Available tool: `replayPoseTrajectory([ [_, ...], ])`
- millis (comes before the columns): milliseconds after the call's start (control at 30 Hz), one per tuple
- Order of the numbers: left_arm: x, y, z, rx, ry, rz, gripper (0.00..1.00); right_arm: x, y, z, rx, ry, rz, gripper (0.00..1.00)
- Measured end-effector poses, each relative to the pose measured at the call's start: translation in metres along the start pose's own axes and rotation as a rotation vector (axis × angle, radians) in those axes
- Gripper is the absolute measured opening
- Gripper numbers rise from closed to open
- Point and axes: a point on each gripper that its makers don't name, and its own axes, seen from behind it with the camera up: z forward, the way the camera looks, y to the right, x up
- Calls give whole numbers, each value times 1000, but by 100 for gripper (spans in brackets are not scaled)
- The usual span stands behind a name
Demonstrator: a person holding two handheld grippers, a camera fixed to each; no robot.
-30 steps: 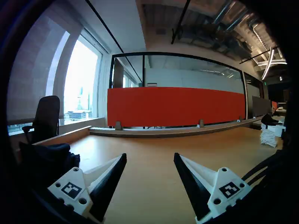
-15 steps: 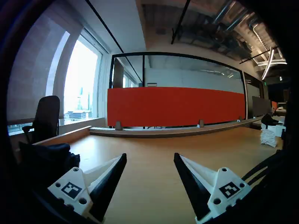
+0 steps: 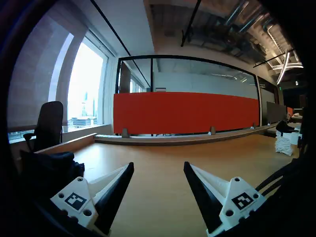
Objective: Fold towel
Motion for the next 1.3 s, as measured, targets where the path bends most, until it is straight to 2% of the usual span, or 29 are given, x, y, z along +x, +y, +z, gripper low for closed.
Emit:
replayPoseTrajectory([
  [1300, 5, -1, -2, 0, -2, -3, 93, 0, 0, 0, 0, 0, 1, 100],
])
